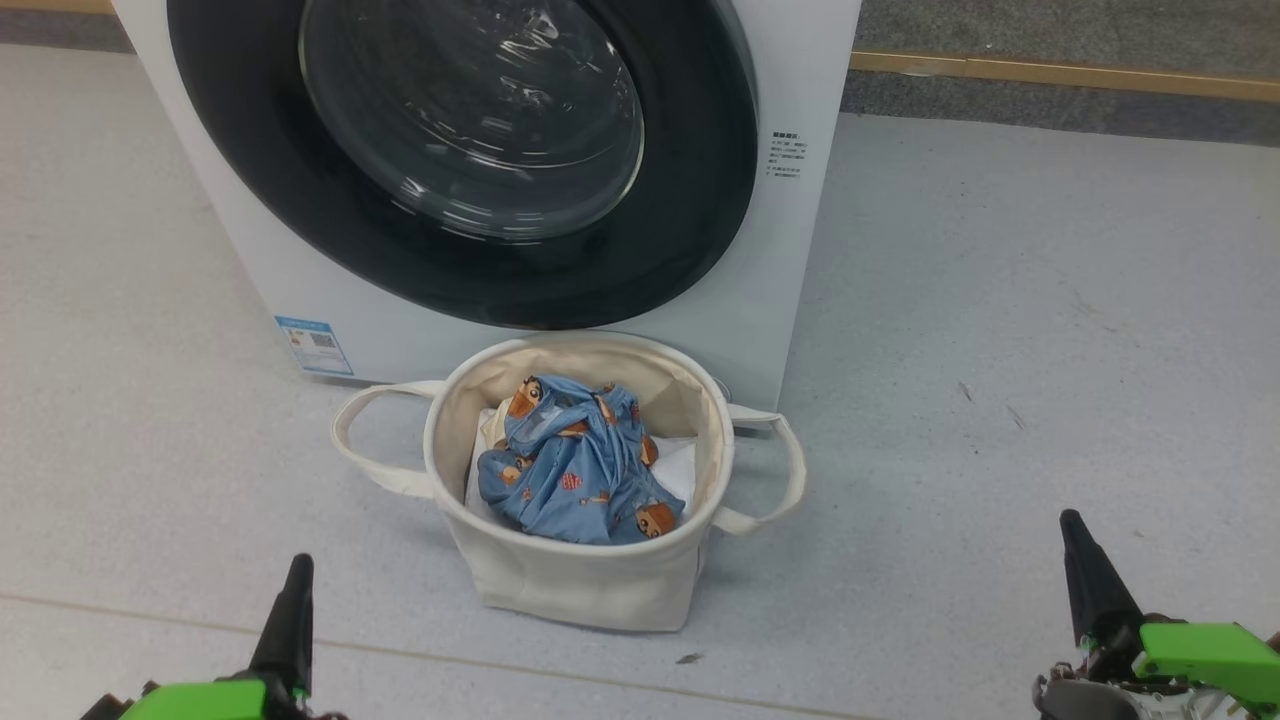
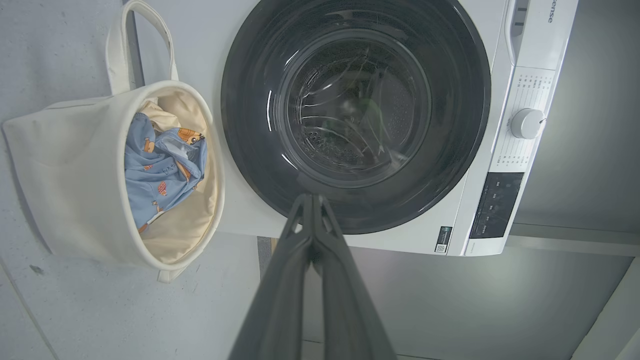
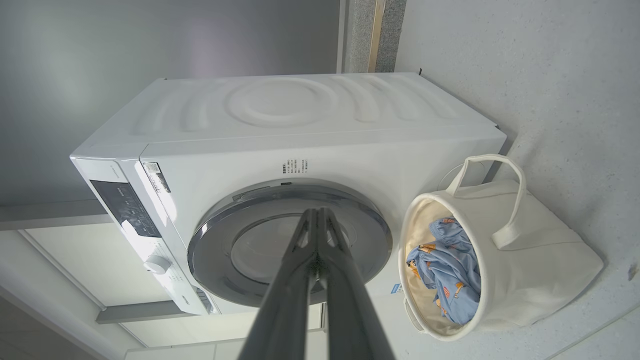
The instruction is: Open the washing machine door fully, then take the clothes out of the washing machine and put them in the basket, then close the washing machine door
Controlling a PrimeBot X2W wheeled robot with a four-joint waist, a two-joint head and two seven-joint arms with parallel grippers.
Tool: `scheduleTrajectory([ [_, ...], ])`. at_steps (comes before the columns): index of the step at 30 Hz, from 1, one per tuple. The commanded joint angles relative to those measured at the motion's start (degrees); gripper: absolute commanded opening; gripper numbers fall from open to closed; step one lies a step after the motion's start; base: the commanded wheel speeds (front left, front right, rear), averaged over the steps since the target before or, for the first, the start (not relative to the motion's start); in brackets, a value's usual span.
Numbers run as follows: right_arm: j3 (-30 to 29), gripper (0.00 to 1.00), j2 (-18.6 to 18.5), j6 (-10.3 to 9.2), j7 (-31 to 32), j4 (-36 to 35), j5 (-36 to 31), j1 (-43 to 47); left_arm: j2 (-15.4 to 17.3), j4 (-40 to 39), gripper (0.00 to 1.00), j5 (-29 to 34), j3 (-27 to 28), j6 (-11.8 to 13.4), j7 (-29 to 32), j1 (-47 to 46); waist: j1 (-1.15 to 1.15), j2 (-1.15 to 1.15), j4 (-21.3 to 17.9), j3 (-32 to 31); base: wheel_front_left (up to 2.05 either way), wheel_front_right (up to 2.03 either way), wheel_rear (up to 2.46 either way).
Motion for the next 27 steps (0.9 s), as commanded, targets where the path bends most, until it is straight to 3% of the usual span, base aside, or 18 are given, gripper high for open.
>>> scheduleTrajectory([
  [1, 1.1, 0.0, -0.7, 0.01, 0.4, -1.8, 0.3, -2.8, 0.3, -2.1, 0.0, -0.1, 1.9, -0.4, 0.5, -2.5, 0.0, 0.0, 0.0, 0.0, 0.0, 0.0, 0.0],
  [27, 1.0, 0.0, -0.6, 0.01, 0.4, -1.8, 0.3, -2.8, 0.3, -2.1, 0.0, -0.2, 1.9, -0.4, 0.5, -2.5, 0.0, 0.0, 0.0, 0.0, 0.0, 0.0, 0.0],
])
